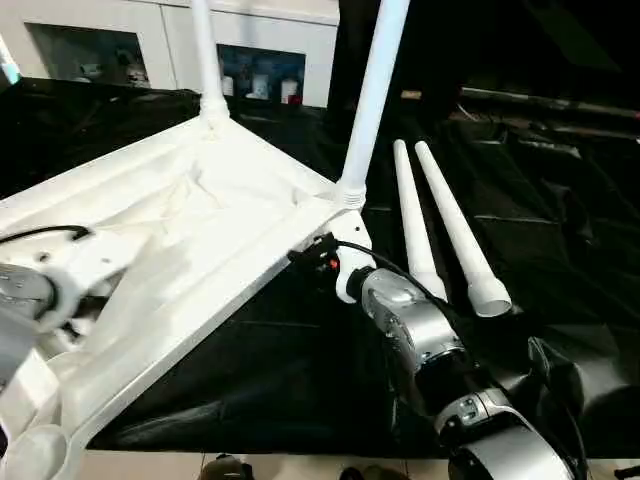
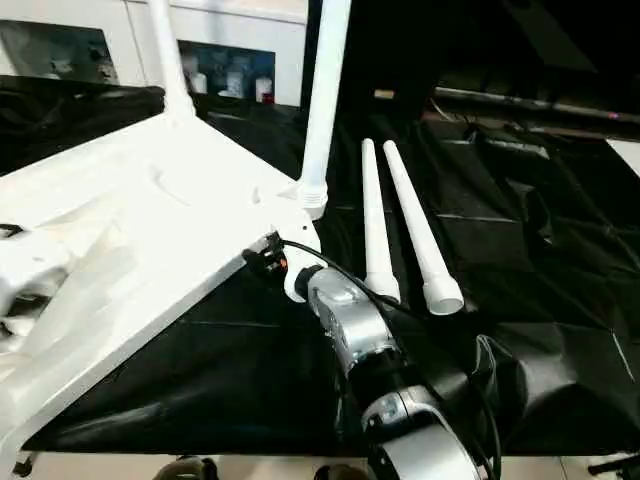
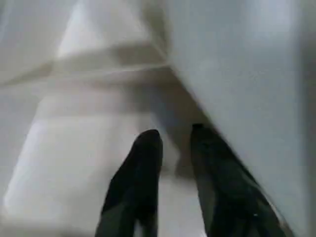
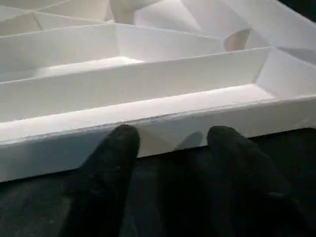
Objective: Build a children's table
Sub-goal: Rotate table base
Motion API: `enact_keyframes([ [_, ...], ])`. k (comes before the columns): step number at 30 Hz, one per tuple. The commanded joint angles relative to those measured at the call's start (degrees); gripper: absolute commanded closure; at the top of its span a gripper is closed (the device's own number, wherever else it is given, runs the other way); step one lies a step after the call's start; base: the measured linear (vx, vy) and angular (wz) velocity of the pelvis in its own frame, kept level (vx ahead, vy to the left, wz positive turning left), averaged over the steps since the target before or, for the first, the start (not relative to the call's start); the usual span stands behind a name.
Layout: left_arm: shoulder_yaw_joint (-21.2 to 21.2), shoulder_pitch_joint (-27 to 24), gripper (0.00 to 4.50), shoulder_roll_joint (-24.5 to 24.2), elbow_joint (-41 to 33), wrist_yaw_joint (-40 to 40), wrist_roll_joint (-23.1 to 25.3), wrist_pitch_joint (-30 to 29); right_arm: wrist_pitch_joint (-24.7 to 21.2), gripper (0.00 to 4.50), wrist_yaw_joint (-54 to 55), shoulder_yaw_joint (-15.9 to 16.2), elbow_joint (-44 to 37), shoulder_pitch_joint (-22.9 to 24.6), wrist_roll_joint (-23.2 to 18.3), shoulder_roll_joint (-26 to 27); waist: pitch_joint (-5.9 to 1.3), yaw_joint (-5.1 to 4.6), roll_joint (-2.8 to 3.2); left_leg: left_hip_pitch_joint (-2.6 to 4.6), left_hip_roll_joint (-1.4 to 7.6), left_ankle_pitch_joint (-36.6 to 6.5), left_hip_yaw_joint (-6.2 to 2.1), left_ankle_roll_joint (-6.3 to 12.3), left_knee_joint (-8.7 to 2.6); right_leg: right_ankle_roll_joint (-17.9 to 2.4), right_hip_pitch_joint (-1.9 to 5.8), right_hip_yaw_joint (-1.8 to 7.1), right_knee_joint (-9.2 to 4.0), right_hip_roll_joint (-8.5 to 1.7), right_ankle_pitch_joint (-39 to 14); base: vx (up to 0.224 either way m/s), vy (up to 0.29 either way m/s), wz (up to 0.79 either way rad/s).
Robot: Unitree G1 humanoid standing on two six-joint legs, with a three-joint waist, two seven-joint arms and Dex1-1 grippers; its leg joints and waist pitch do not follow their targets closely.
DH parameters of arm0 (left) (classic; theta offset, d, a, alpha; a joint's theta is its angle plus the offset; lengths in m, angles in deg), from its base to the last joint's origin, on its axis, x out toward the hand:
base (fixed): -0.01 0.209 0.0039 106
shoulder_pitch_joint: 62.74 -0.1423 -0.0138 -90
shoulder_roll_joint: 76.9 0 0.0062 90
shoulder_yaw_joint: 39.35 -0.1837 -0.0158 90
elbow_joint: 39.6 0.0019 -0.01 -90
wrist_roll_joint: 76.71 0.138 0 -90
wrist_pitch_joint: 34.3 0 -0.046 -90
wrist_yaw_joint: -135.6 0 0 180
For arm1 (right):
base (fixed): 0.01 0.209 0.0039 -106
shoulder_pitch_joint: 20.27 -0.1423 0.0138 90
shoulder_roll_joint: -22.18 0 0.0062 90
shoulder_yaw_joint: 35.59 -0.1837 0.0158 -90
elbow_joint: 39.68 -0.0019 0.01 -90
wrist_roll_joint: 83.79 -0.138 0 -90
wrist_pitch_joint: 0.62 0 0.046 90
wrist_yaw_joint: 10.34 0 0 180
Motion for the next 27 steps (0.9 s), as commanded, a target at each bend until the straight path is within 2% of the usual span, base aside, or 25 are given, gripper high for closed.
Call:
enact_keyframes([
  [1,-2.7,-1.0,3.53,2.3,-5.1,7.1,-6.6,2.5,0.8,2.33,-1.1,0.5,1.8,-1.3,0.1,0.3,-3.24,-0.1,1.73,2.33,3.03,-20.8,-1.93,-4.55,-4.56,-10.5,1.15,2.47,-3.72,-3.24,-16.5,0.0,0.0,0.0],
  [2,-2.8,-1.0,3.61,2.3,-5.4,7.5,-6.9,2.6,0.9,2.39,-1.1,0.5,1.9,-1.4,0.1,0.3,-3.26,-0.09,1.76,2.31,3.05,-20.5,-1.89,-4.57,-4.58,-10.5,1.19,2.5,-3.69,-3.24,-16.1,0.0,0.0,0.0],
  [3,-3.0,-0.7,3.7,3.6,-7.7,10.3,-10.1,3.7,1.3,2.45,-1.5,0.5,2.7,-1.8,0.2,0.5,-3.27,-0.05,1.83,2.32,3.04,-20.0,-1.82,-4.67,-4.59,-10.6,1.16,2.47,-3.55,-3.08,-15.2,0.0,0.0,0.0],
  [5,-3.2,-0.2,3.85,4.8,-8.8,11.6,-12.1,4.3,1.5,2.68,-1.7,0.5,3.3,-2.1,0.3,0.6,-3.3,-0.13,1.78,2.16,2.94,-19.8,-1.8,-4.75,-4.59,-10.6,1.27,2.44,-3.43,-3.01,-14.6,0.0,0.0,0.0],
  [8,-4.5,1.8,4.05,7.0,-8.1,12.8,-13.6,5.3,2.1,2.92,-2.0,0.5,4.5,-2.6,0.4,0.7,-3.52,-0.36,1.52,1.85,2.77,-18.3,-1.71,-4.52,-4.43,-10.7,1.61,2.46,-3.18,-3.06,-13.3,0.0,0.0,0.0],
  [10,-6.0,4.5,4.23,9.7,-3.5,11.0,-11.3,9.4,2.5,3.13,-2.2,0.4,5.1,-2.8,0.5,0.8,-3.57,-0.59,1.29,1.7,2.67,-17.3,-1.57,-3.91,-4.16,-10.4,1.61,2.57,-3.29,-3.06,-13.1,0.0,0.0,0.0],
  [11,-6.1,4.6,4.23,9.8,-3.1,10.8,-11.1,9.6,2.5,3.13,-2.2,0.4,5.1,-2.8,0.6,0.8,-3.65,-0.59,1.28,1.63,2.63,-17.0,-1.57,-3.76,-4.05,-10.5,1.73,2.62,-3.21,-3.14,-12.7,0.0,0.0,0.0],
  [12,-7.2,7.0,4.3,11.5,1.9,7.8,-8.0,13.1,2.6,3.26,-2.3,0.4,5.1,-2.8,0.6,0.7,-3.72,-0.66,1.67,1.46,2.6,-16.1,-1.65,-3.49,-4.07,-10.5,1.86,2.6,-3.22,-3.05,-12.0,0.0,0.0,0.0],
  [13,-7.7,9.2,4.39,13.1,7.0,4.5,-5.5,15.8,2.6,3.37,-2.5,0.4,4.9,-2.6,0.6,0.5,-3.75,-0.75,1.52,1.52,2.59,-16.0,-1.62,-3.3,-3.97,-10.5,1.87,2.6,-3.22,-2.95,-11.5,0.0,0.0,0.0],
  [14,-7.7,10.0,4.46,13.7,9.0,3.2,-4.9,16.6,2.7,3.46,-2.6,0.3,4.7,-2.5,0.6,0.5,-3.7,-0.75,1.47,1.48,2.55,-16.2,-1.6,-3.31,-4.0,-10.4,1.88,2.6,-3.34,-2.88,-12.0,0.0,0.0,0.0],
  [15,-8.0,10.8,4.49,14.0,10.7,2.1,-3.9,17.4,2.6,3.53,-2.4,0.3,4.5,-2.4,0.6,0.4,-3.75,-0.71,1.85,1.59,2.69,-17.0,-1.74,-3.74,-4.04,-10.4,1.91,2.61,-3.28,-3.01,-12.8,0.0,0.0,0.0],
  [16,-8.7,11.6,4.5,14.0,12.6,0.8,-2.6,18.4,2.6,3.6,-2.4,0.1,4.3,-2.3,0.7,0.3,-3.71,-0.89,1.63,1.44,2.76,-18.1,-1.9,-4.11,-4.12,-10.0,2.02,2.53,-3.44,-3.0,-14.8,0.0,0.0,0.0],
  [17,-10.0,12.4,4.5,13.6,14.4,-0.2,-1.0,19.1,2.6,3.6,-2.2,-0.2,4.0,-2.1,0.7,0.2,-3.6,-0.87,1.96,1.56,2.69,-19.0,-2.01,-4.23,-4.15,-9.7,1.85,2.51,-3.67,-2.93,-16.3,0.0,0.0,0.0],
  [18,-10.5,12.7,4.5,13.3,15.0,-0.5,-0.4,19.3,2.6,3.81,-2.2,-0.3,3.8,-2.1,0.8,0.1,-3.61,-0.97,1.81,1.76,2.74,-20.1,-1.97,-4.32,-4.11,-9.4,1.66,2.51,-3.87,-2.88,-17.7,0.0,0.0,0.0],
  [19,-11.4,13.0,4.5,12.9,16.0,-1.1,0.7,19.7,2.5,3.81,-2.1,-0.5,3.4,-1.8,0.7,0.0,-3.52,-1.09,1.77,1.67,2.88,-21.4,-2.26,-4.66,-4.15,-9.1,1.66,2.47,-4.02,-3.08,-20.5,0.0,0.0,0.0],
  [20,-12.0,13.4,4.5,12.6,17.1,-1.5,1.3,20.1,2.5,3.92,-1.9,-0.7,3.1,-1.7,0.6,-0.2,-3.5,-1.15,1.79,1.72,2.93,-21.8,-2.31,-4.8,-4.17,-9.1,1.57,2.42,-4.01,-3.09,-21.1,0.0,0.0,0.0],
  [21,-12.2,13.5,4.5,12.6,17.5,-1.6,1.6,20.2,2.5,4.03,-1.9,-0.7,3.1,-1.7,0.5,-0.2,-3.51,-1.14,2.53,1.78,2.89,-22.2,-2.42,-5.07,-4.17,-9.1,1.54,2.41,-4.0,-3.08,-21.5,0.0,0.0,0.0],
  [22,-13.5,14.6,4.5,12.3,21.0,-3.0,3.6,22.0,2.4,4.11,-1.4,-1.2,2.1,-1.2,0.3,-0.6,-3.48,-1.22,2.13,1.97,2.94,-23.2,-2.38,-5.14,-4.15,-8.9,1.29,2.33,-4.35,-2.95,-22.2,0.0,0.0,0.0],
  [23,-13.7,15.1,4.5,12.3,22.5,-3.8,4.3,23.3,2.5,4.18,-1.1,-1.4,1.7,-1.0,0.3,-0.7,-3.44,-1.09,2.15,2.18,2.91,-23.9,-2.37,-5.22,-4.08,-9.0,1.09,2.37,-4.39,-2.93,-22.5,0.0,0.0,0.0],
  [24,-13.9,15.7,4.5,12.5,24.5,-5.1,5.3,25.2,2.5,4.27,-0.8,-1.6,1.3,-0.9,0.3,-0.9,-3.47,-1.12,2.46,2.18,2.88,-24.5,-2.44,-5.34,-4.13,-8.9,1.07,2.32,-4.48,-2.8,-22.5,0.0,0.0,0.0],
  [27,-13.4,17.8,4.5,13.8,29.8,-11.5,7.6,28.9,2.3,4.45,-0.3,-2.2,-0.2,-0.4,0.1,-1.4,-3.5,-1.11,2.49,2.33,2.92,-25.7,-2.53,-5.61,-4.13,-8.9,0.99,2.27,-4.44,-2.84,-23.0,0.0,0.0,0.0],
])
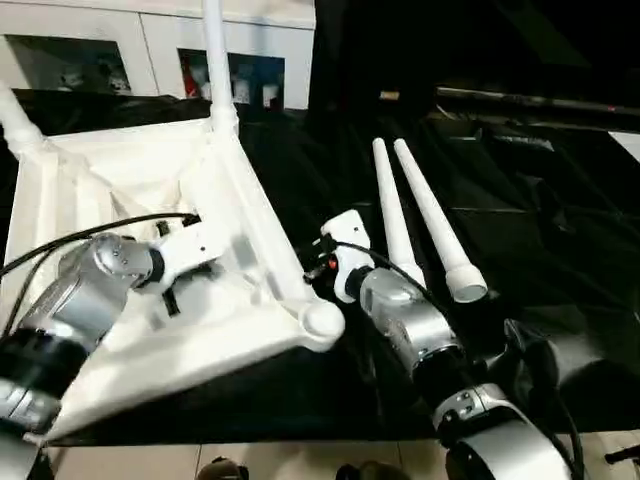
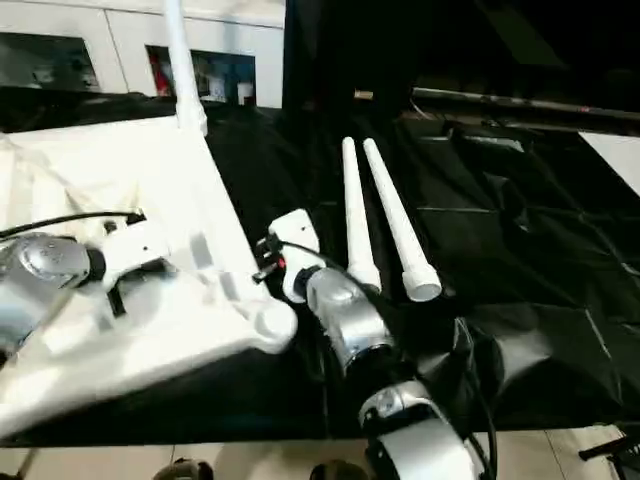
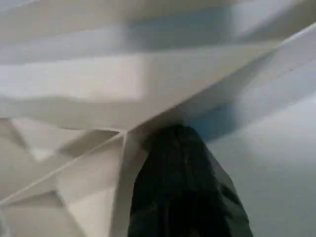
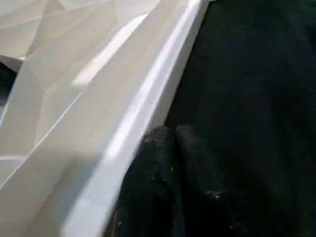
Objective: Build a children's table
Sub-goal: Rotate table base, then pick table leg
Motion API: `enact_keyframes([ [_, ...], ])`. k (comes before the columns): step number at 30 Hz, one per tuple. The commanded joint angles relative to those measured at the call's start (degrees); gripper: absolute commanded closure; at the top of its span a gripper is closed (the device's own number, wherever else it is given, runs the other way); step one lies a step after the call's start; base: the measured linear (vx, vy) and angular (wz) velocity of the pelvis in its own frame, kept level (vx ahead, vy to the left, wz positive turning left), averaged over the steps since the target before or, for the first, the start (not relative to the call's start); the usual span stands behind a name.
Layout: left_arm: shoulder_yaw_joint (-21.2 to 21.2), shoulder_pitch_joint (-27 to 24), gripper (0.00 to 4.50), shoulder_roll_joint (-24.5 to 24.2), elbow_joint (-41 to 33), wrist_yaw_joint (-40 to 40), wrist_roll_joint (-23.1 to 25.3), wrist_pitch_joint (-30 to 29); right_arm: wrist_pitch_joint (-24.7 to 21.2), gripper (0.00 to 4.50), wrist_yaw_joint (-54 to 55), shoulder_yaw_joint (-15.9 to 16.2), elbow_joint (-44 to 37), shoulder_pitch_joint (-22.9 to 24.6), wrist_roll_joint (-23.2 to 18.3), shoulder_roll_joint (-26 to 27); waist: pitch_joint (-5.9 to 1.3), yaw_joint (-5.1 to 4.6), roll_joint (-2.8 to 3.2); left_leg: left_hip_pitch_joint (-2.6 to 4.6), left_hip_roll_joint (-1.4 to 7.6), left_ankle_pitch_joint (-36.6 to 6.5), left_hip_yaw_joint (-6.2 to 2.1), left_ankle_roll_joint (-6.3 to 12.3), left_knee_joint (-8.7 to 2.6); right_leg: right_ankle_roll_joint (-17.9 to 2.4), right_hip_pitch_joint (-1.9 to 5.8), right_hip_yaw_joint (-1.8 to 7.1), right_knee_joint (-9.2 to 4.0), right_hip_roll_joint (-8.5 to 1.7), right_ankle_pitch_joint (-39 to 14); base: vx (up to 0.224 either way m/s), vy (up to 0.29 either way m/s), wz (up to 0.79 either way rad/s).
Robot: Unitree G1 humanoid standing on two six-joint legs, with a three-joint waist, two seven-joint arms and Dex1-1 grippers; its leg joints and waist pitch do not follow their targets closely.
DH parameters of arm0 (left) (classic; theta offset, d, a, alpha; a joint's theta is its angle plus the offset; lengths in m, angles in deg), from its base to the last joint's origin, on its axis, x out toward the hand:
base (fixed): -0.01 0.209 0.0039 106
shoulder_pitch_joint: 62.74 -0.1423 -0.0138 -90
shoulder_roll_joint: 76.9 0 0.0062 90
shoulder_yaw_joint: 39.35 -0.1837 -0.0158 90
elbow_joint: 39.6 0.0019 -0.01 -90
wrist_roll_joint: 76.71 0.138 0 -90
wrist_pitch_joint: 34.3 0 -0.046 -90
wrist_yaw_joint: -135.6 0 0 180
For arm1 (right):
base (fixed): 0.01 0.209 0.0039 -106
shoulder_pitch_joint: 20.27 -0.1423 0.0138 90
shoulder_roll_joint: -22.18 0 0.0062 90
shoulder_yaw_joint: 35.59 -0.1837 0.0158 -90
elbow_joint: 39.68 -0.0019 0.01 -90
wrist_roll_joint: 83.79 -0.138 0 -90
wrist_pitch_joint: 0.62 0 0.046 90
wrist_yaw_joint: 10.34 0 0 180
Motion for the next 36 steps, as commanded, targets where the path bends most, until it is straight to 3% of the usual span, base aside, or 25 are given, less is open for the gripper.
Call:
enact_keyframes([
  [1,-0.5,0.1,4.5,0.0,3.6,-3.2,2.5,0.4,-0.4,4.45,0.4,-0.8,-1.2,0.3,-0.4,-0.7,-3.58,0.2,2.14,2.11,2.28,-26.1,-2.03,-5.03,-4.22,-8.4,1.24,2.49,-4.98,-3.64,-23.4,0.0,0.0,0.0],
  [3,0.9,1.1,4.5,1.4,5.1,-6.9,2.2,2.0,-0.7,4.45,0.7,-1.4,-2.7,0.4,-0.6,-1.1,-3.55,0.14,2.04,1.78,2.21,-26.1,-2.16,-4.94,-4.28,-8.2,1.49,2.36,-5.0,-3.72,-24.5,0.0,0.0,0.0],
  [4,1.8,1.7,4.5,2.4,5.3,-9.5,2.1,2.8,-1.7,4.45,2.7,-2.2,-4.4,0.3,-0.2,-1.9,-3.5,0.25,2.05,2.1,2.31,-26.3,-2.09,-4.74,-4.16,-8.2,1.09,2.44,-5.16,-3.77,-24.8,0.0,0.0,0.0],
  [7,2.8,2.1,4.5,3.3,5.0,-11.7,1.7,3.8,-4.0,4.45,5.6,-3.1,-6.3,-0.1,0.7,-2.8,-3.49,0.39,2.08,2.17,2.32,-25.6,-2.03,-4.75,-4.18,-8.5,1.04,2.42,-5.07,-3.58,-23.8,0.0,0.0,0.0],
  [9,5.2,1.9,4.5,4.6,2.6,-13.1,0.1,4.7,-10.4,4.45,12.5,-1.3,-9.3,-0.9,7.0,-4.8,-3.4,0.59,2.05,1.97,2.25,-24.1,-1.93,-4.98,-4.25,-8.7,1.07,2.42,-4.81,-3.32,-22.0,0.0,0.0,0.0],
  [10,6.4,1.8,4.5,5.4,1.8,-13.3,-1.1,4.6,-11.3,4.45,12.6,-1.3,-9.6,-1.1,7.3,-5.2,-3.47,0.64,1.99,1.94,2.17,-23.3,-1.8,-5.13,-4.27,-8.7,1.16,2.42,-4.71,-3.17,-21.1,0.0,0.0,0.0],
  [11,11.5,1.6,4.5,8.7,-1.4,-14.8,-6.0,4.0,-13.3,4.45,10.1,-1.9,-10.7,-1.9,5.8,-6.5,-3.66,0.68,1.95,2.0,2.14,-22.2,-1.66,-5.2,-4.07,-9.2,1.33,2.47,-4.41,-3.28,-19.0,0.0,0.0,0.0],
  [12,14.2,1.6,4.5,10.7,-3.4,-16.4,-8.6,3.7,-13.4,4.45,5.3,-3.6,-11.3,-2.2,1.4,-6.9,-3.74,1.22,1.99,2.27,2.33,-21.8,-1.49,-4.83,-3.82,-9.8,1.35,2.48,-4.4,-3.43,-16.8,0.0,0.0,0.0],
  [13,15.8,1.5,4.5,11.9,-5.2,-16.7,-10.5,2.9,-14.0,4.45,5.9,-4.8,-11.7,-2.6,0.6,-7.2,-3.75,1.69,1.95,2.42,2.46,-21.9,-1.32,-4.06,-3.55,-10.4,1.3,2.55,-4.37,-3.58,-15.2,0.0,0.0,0.0],
  [14,16.7,1.4,4.5,12.6,-7.0,-16.6,-12.0,2.1,-14.9,4.3,7.0,-6.2,-12.1,-3.1,-0.4,-7.4,-3.69,1.73,1.94,2.12,2.39,-21.5,-1.26,-3.75,-3.62,-10.5,1.39,2.51,-4.32,-3.54,-14.8,0.0,0.0,0.0],
  [15,16.7,1.4,4.5,12.6,-7.0,-16.6,-12.0,2.1,-14.9,4.2,7.0,-6.2,-12.1,-3.1,-0.4,-7.4,-3.64,1.64,1.55,1.78,2.34,-20.7,-1.27,-3.55,-3.72,-10.4,1.64,2.44,-4.2,-3.5,-14.6,0.0,0.0,0.0],
  [16,16.8,0.9,4.5,12.7,-10.1,-15.5,-13.2,1.2,-17.1,4.12,10.3,-8.2,-11.2,-4.8,-0.6,-8.2,-3.73,1.53,1.41,1.36,2.29,-17.6,-1.31,-3.32,-3.83,-10.0,1.91,2.28,-3.72,-3.27,-12.5,0.0,0.0,0.0],
  [22,14.3,-1.2,4.5,9.2,-19.0,-4.4,-15.9,-2.5,-24.2,3.72,14.1,-11.2,-8.1,-9.9,0.0,-10.5,-3.88,1.27,1.42,1.27,1.87,-11.1,-0.81,-3.27,-3.36,-10.1,2.28,2.36,-2.89,-2.88,-6.5,0.0,0.0,0.0],
  [27,9.3,-7.7,4.5,0.7,-32.9,11.3,-25.0,-8.7,-33.0,3.38,14.7,-11.7,-4.2,-13.3,-0.5,-12.9,-4.08,1.28,1.56,1.31,1.88,-9.4,-0.76,-3.29,-3.26,-11.6,2.67,2.29,-2.29,-2.94,-3.5,0.0,0.0,0.0],
  [28,9.2,-7.9,4.5,0.4,-33.4,11.7,-25.4,-9.2,-33.3,3.23,14.8,-11.9,-3.9,-13.4,-0.7,-13.0,-3.79,1.21,1.63,1.61,1.86,-10.6,-0.42,-3.56,-3.23,-11.5,2.21,2.37,-2.6,-2.65,-4.6,0.0,0.0,0.0],
  [31,9.4,-8.7,4.5,0.3,-35.5,12.9,-26.8,-12.5,-36.2,3.05,14.8,-13.0,-1.8,-14.4,-1.6,-13.3,-3.64,1.27,1.72,1.81,1.82,-12.9,-0.28,-4.48,-3.22,-10.8,2.09,2.57,-2.93,-2.62,-7.7,0.0,0.0,0.0],
  [34,9.4,-8.8,4.5,0.7,-36.6,13.6,-27.3,-13.6,-39.5,2.75,14.0,-13.0,0.1,-14.9,-1.6,-13.7,-3.29,1.33,1.73,1.81,1.95,-17.4,-0.75,-6.1,-3.56,-8.7,1.94,2.56,-3.68,-2.91,-15.3,0.0,0.0,0.0],
  [36,9.3,-8.4,4.5,1.1,-36.8,13.3,-27.5,-13.8,-39.6,2.61,14.7,-13.0,0.9,-15.0,-1.1,-13.9,-3.4,1.32,1.55,1.8,1.95,-18.0,-0.87,-6.43,-3.55,-7.9,1.93,2.55,-3.81,-3.01,-17.4,0.0,0.0,0.0],
])
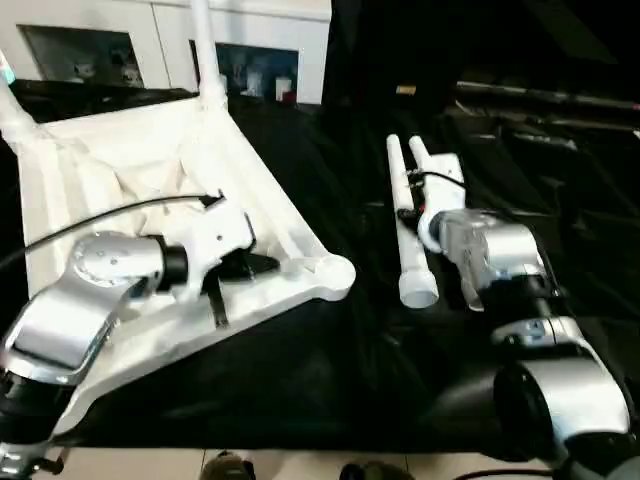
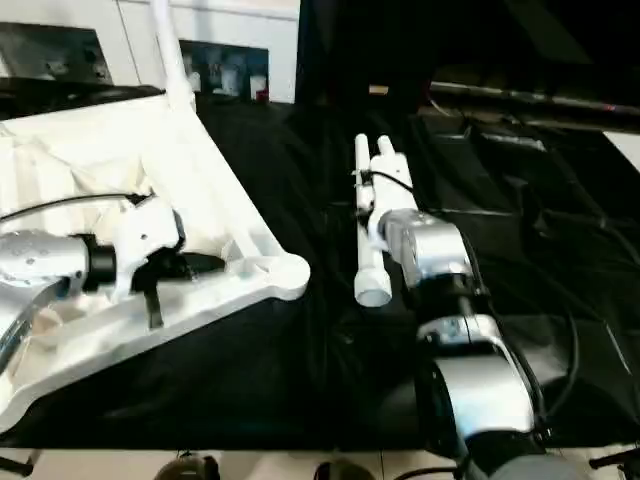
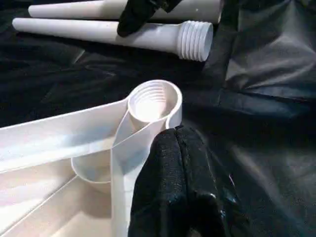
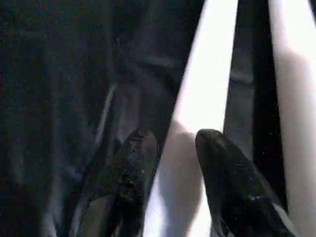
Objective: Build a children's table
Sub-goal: Pick table leg
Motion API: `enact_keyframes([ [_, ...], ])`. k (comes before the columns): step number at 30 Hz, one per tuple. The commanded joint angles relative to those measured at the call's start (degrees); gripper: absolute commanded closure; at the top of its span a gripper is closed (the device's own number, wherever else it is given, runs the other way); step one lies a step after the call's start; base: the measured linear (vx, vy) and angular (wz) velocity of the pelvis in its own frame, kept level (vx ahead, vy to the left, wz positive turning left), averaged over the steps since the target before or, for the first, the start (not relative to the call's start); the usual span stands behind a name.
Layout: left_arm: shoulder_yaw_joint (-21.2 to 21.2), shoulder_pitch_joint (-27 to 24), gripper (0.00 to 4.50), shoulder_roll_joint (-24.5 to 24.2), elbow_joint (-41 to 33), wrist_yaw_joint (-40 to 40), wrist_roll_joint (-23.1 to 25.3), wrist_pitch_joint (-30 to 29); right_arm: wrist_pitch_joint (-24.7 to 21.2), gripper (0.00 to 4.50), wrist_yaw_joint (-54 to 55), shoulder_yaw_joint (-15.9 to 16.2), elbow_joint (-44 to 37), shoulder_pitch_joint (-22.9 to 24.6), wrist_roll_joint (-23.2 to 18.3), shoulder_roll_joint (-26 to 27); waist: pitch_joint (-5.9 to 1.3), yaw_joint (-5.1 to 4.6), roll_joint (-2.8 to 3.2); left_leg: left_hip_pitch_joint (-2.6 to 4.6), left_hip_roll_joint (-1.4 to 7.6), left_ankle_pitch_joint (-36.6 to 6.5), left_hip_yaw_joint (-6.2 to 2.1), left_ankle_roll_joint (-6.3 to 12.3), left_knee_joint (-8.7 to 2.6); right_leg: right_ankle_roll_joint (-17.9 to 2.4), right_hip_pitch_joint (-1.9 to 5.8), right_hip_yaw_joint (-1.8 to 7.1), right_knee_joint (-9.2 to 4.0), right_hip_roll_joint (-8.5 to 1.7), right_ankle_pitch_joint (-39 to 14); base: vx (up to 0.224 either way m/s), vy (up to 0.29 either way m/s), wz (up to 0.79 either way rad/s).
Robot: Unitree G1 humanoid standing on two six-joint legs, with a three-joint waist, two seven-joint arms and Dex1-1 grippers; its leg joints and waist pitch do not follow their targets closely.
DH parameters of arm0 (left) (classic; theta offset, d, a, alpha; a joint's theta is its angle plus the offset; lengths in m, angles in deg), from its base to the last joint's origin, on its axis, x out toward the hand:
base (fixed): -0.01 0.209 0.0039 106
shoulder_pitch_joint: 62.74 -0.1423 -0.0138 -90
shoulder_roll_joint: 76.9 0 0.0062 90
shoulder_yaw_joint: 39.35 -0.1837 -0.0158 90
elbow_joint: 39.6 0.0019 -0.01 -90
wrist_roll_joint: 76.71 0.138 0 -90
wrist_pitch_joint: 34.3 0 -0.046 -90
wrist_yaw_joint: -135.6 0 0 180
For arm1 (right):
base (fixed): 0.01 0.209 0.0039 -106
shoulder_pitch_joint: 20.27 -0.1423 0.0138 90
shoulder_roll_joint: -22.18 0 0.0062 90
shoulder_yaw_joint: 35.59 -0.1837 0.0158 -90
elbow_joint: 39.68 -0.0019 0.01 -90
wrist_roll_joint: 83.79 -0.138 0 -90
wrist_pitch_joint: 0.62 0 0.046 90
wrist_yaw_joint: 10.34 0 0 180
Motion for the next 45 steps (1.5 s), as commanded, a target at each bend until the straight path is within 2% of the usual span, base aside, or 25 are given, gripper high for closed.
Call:
enact_keyframes([
  [1,-0.5,0.9,4.5,0.0,-1.5,0.0,-0.8,-0.8,-1.2,2.52,0.8,-0.8,1.2,-0.6,0.5,-0.9,-3.7,-0.09,1.25,1.93,1.73,-18.0,-1.04,-6.34,-3.78,-7.7,2.0,2.39,-4.0,-3.24,-17.2,0.0,0.0,0.0],
  [5,-0.8,1.2,4.5,-0.6,-2.5,0.2,-1.4,-2.1,-0.7,2.21,2.5,-1.4,2.4,-1.0,0.3,-1.0,-3.76,-0.1,1.16,1.9,1.65,-17.9,-1.03,-6.46,-3.68,-7.4,1.87,2.4,-4.01,-3.12,-17.2,0.0,0.0,0.0],
  [14,-1.0,1.4,4.5,-0.6,-3.4,0.3,-1.8,-3.5,-0.8,1.33,2.8,-1.9,2.8,-2.1,-0.6,-1.7,-4.1,-0.04,1.25,1.62,1.58,-14.5,-0.9,-6.1,-3.43,-8.2,2.29,2.39,-3.44,-2.85,-12.3,0.0,0.0,0.0],
  [17,-1.1,1.5,4.5,-0.8,-3.4,0.2,-1.8,-3.7,-0.6,1.28,3.1,-2.3,3.0,-2.4,-0.6,-1.9,-4.14,0.02,1.29,1.66,1.57,-13.9,-0.81,-6.04,-3.35,-8.4,2.34,2.39,-3.36,-2.75,-11.2,0.0,0.0,0.0],
  [20,-1.1,1.4,4.5,-0.8,-3.4,0.2,-1.8,-3.7,-1.0,0.87,3.0,-2.9,3.5,-2.7,-1.0,-2.2,-4.12,0.01,1.28,1.61,1.55,-13.6,-0.81,-6.1,-3.33,-8.4,2.41,2.36,-3.3,-2.66,-10.8,0.0,0.0,0.0],
  [25,-1.2,1.5,4.5,-1.0,-3.7,0.5,-2.0,-4.2,-4.8,0.87,-1.1,-3.0,6.9,-2.9,-2.5,-3.2,-4.03,0.0,1.32,1.67,1.53,-15.0,-0.85,-6.06,-3.3,-8.4,2.44,2.36,-3.48,-2.63,-12.0,0.0,0.0,0.0],
  [27,-1.3,1.9,4.5,-0.7,-3.8,0.5,-2.2,-4.5,-6.6,0.87,-4.3,-1.9,7.5,-2.2,-3.0,-3.2,-4.03,0.01,1.26,1.63,1.55,-15.0,-0.89,-5.77,-3.29,-8.5,2.49,2.34,-3.54,-2.7,-12.4,0.0,0.0,0.0],
  [29,-1.5,2.4,4.5,-0.4,-3.9,0.6,-2.4,-4.7,-6.7,1.21,-4.3,-1.6,8.1,-1.7,-2.9,-3.0,-3.97,0.1,1.22,1.66,1.62,-15.0,-0.89,-5.7,-3.28,-8.6,2.39,2.35,-3.64,-2.84,-13.2,0.0,0.0,0.0],
  [31,-1.6,2.6,4.5,-0.3,-4.0,0.6,-2.5,-4.9,-6.7,1.24,-4.3,-1.7,8.3,-1.6,-2.9,-2.9,-3.94,0.13,1.21,1.67,1.64,-15.1,-0.91,-6.04,-3.28,-8.7,2.35,2.33,-3.68,-2.88,-14.0,0.0,0.0,0.0],
  [36,-1.7,3.1,4.5,0.1,-4.5,0.8,-3.3,-5.7,-6.0,1.69,-3.9,-2.3,9.9,-2.1,-3.1,-2.8,-3.95,0.1,1.32,1.68,1.66,-15.5,-0.95,-6.34,-3.23,-8.6,2.29,2.29,-3.63,-2.9,-14.5,0.0,0.0,0.0],
  [38,-1.7,3.4,4.17,0.3,-4.5,0.7,-3.3,-5.9,-5.9,1.94,-4.0,-2.4,10.4,-2.4,-3.1,-2.9,-3.91,0.07,1.28,1.7,1.67,-16.0,-0.96,-6.43,-3.2,-8.5,2.21,2.29,-3.67,-2.87,-15.1,0.0,0.0,0.0],
  [40,-1.7,3.9,4.09,0.7,-4.2,0.2,-3.4,-6.1,-5.5,2.02,-3.9,-2.5,10.8,-2.5,-3.1,-3.1,-3.89,0.06,1.28,1.75,1.68,-16.7,-0.99,-6.55,-3.17,-8.4,2.13,2.28,-3.75,-2.89,-15.9,0.0,0.0,0.0],
  [41,-1.6,4.0,4.06,0.9,-4.1,0.2,-3.7,-6.4,-5.2,2.14,-3.6,-2.8,11.0,-2.6,-3.2,-3.1,-3.86,0.1,1.32,1.8,1.7,-17.0,-1.01,-6.59,-3.18,-8.4,2.07,2.27,-3.76,-2.92,-16.1,0.0,0.0,0.0],
  [42,-1.7,4.1,3.83,0.9,-4.0,0.2,-3.9,-6.5,-5.0,2.35,-3.3,-3.1,11.1,-2.6,-3.3,-3.1,-3.85,0.07,1.26,1.78,1.67,-17.3,-1.02,-6.63,-3.16,-8.4,2.06,2.28,-3.75,-2.87,-16.5,0.0,0.0,0.0],
  [43,-1.7,4.2,3.83,0.9,-4.0,0.2,-4.0,-6.5,-4.8,2.35,-3.0,-3.3,11.2,-2.6,-3.4,-3.1,-3.84,0.09,1.26,1.79,1.66,-17.6,-1.02,-6.63,-3.12,-8.4,2.01,2.3,-3.79,-2.93,-16.9,0.0,0.0,0.0],
  [44,-1.8,4.3,3.72,0.9,-4.0,0.1,-4.0,-6.6,-4.5,2.4,-2.7,-3.6,11.3,-2.7,-3.5,-3.2,-3.85,0.13,1.51,1.85,1.65,-17.8,-1.07,-6.74,-3.12,-8.5,1.97,2.29,-3.75,-2.94,-17.0,0.0,0.0,0.0],
  [45,-2.0,4.3,3.68,0.8,-3.9,0.1,-3.8,-6.5,-4.3,2.43,-2.6,-3.7,11.4,-2.7,-3.6,-3.2,-3.85,0.08,1.44,1.85,1.64,-18.1,-1.02,-6.76,-3.1,-8.4,1.95,2.3,-3.84,-2.9,-17.1,0.0,0.0,0.0],
])
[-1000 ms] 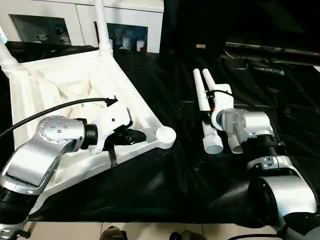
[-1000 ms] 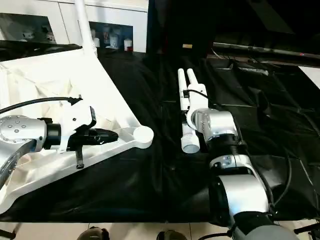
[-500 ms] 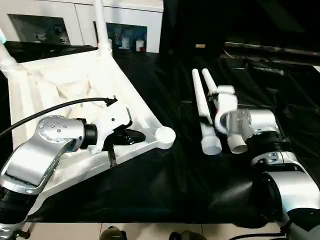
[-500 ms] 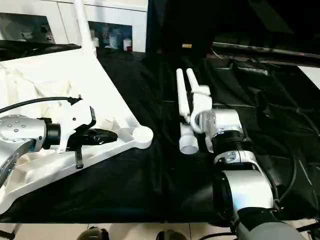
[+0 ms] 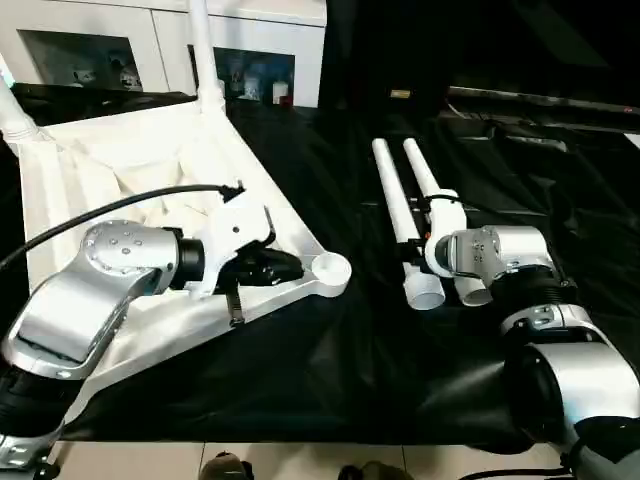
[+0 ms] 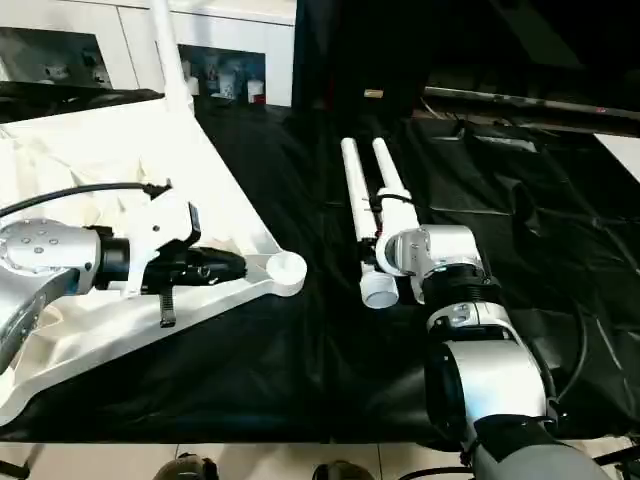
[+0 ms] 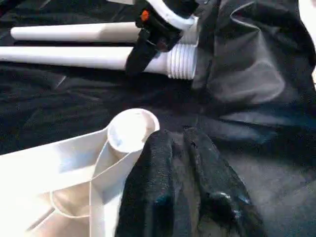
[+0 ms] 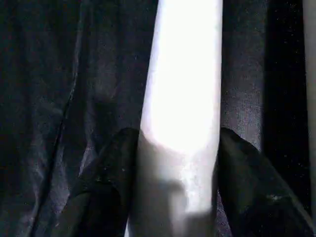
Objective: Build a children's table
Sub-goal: Pick table leg
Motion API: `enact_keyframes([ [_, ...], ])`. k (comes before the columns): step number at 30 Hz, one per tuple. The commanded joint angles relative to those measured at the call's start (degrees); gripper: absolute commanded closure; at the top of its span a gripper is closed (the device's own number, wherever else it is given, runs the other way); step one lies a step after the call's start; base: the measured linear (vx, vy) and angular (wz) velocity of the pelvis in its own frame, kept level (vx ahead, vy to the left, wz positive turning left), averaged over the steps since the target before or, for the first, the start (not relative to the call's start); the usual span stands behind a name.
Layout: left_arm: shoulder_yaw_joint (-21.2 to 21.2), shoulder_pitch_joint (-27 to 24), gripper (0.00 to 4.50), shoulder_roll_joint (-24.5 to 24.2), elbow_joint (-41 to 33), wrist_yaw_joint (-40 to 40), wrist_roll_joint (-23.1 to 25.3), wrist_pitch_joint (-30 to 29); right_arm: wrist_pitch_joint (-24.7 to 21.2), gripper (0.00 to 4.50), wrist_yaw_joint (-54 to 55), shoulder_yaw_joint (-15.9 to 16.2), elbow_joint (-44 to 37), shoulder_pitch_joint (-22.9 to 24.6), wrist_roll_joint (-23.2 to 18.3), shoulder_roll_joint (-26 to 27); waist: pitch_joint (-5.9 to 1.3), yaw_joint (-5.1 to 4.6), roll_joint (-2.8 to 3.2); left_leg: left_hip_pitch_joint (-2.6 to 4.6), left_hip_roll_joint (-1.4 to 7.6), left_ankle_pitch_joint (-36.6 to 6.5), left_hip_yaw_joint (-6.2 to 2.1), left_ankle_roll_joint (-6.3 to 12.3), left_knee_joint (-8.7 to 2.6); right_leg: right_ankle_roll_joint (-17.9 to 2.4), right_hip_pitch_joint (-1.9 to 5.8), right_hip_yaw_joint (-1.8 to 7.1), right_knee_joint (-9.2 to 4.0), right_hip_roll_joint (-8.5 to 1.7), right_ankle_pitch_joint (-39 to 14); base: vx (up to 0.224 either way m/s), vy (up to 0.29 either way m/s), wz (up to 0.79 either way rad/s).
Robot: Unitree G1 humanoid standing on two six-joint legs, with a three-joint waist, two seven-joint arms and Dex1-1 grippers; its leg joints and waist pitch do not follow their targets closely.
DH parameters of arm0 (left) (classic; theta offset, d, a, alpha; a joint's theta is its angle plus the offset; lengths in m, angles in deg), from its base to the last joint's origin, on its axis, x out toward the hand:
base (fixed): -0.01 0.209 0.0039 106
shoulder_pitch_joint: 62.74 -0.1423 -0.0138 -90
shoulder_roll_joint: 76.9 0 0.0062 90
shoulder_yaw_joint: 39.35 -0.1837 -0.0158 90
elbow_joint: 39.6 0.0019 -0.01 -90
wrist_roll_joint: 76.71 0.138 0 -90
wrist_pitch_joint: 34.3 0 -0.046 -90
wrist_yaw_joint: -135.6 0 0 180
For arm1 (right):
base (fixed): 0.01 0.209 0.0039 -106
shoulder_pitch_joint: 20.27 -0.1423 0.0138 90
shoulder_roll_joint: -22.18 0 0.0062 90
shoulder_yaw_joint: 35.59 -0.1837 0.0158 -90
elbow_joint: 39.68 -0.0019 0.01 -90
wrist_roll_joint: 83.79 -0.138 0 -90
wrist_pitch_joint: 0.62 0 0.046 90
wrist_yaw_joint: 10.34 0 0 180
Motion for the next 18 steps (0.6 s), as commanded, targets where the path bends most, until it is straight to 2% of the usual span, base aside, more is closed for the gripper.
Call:
enact_keyframes([
  [1,-1.0,1.0,3.68,0.1,-0.4,0.1,0.1,-0.1,0.6,2.48,1.0,-0.8,1.0,-0.2,-0.3,-0.7,-3.82,0.03,1.43,1.83,1.19,-18.8,-0.95,-6.44,-3.66,-8.1,1.9,2.21,-4.3,-3.33,-17.8,0.0,0.0,0.0],
  [2,-1.0,1.0,3.66,0.1,-0.3,0.1,0.1,-0.1,0.6,2.54,1.0,-0.8,1.0,-0.2,-0.3,-0.7,-3.81,0.02,1.4,1.85,1.19,-18.9,-0.94,-6.49,-3.63,-8.0,1.86,2.22,-4.34,-3.37,-18.1,0.0,0.0,0.0],
  [3,-1.0,1.0,3.39,0.1,-0.3,0.1,0.1,-0.1,0.9,2.6,1.1,-1.2,1.0,-0.2,-0.5,-0.7,-3.82,0.06,1.55,1.84,1.17,-19.1,-0.98,-6.52,-3.63,-7.9,1.89,2.22,-4.33,-3.4,-18.4,0.0,0.0,0.0],
  [6,-0.9,1.3,3.26,0.4,0.2,0.1,0.0,0.1,1.6,2.62,1.6,-2.0,0.9,-0.2,-1.0,-0.7,-3.82,-0.01,1.52,1.85,1.17,-19.8,-1.07,-6.58,-3.62,-7.7,1.84,2.15,-4.38,-3.37,-19.3,0.0,0.0,0.0],
  [7,-0.8,1.5,3.22,0.5,0.4,0.0,0.0,0.2,1.6,2.63,1.7,-2.2,0.9,-0.3,-1.1,-0.8,-3.84,0.02,1.72,1.96,1.15,-20.3,-1.12,-6.7,-3.57,-7.7,1.76,2.14,-4.42,-3.35,-19.5,0.0,0.0,0.0],
  [10,-0.6,2.2,2.85,0.9,1.7,-0.5,0.1,0.9,1.9,2.63,1.9,-3.3,0.3,-0.2,-1.9,-0.8,-3.88,-0.01,1.7,1.9,1.11,-20.4,-1.14,-6.65,-3.56,-7.8,1.83,2.11,-4.37,-3.29,-19.1,0.0,0.0,0.0],
  [14,0.1,2.9,2.63,2.0,3.5,-2.0,0.5,1.5,3.0,2.64,1.8,-4.9,-1.8,0.1,-3.4,-0.9,-3.96,0.02,1.75,1.78,1.11,-19.6,-1.06,-6.52,-3.49,-8.0,1.92,2.14,-4.31,-3.32,-18.1,0.0,0.0,0.0],
  [15,0.2,3.0,2.4,2.1,3.7,-2.2,0.6,1.5,3.2,2.64,1.6,-5.0,-2.0,0.1,-3.5,-0.9,-4.04,0.06,1.73,1.76,1.1,-19.2,-1.06,-6.4,-3.48,-8.2,1.98,2.13,-4.21,-3.31,-17.5,0.0,0.0,0.0],
  [18,2.0,4.5,2.29,4.8,6.9,-6.9,1.4,0.5,6.6,2.64,-0.9,-5.3,-5.8,1.4,-4.8,-0.4,-4.08,0.16,1.8,1.78,1.13,-18.8,-0.91,-6.12,-3.39,-8.2,2.03,2.18,-4.23,-3.24,-16.1,0.0,0.0,0.0],
])
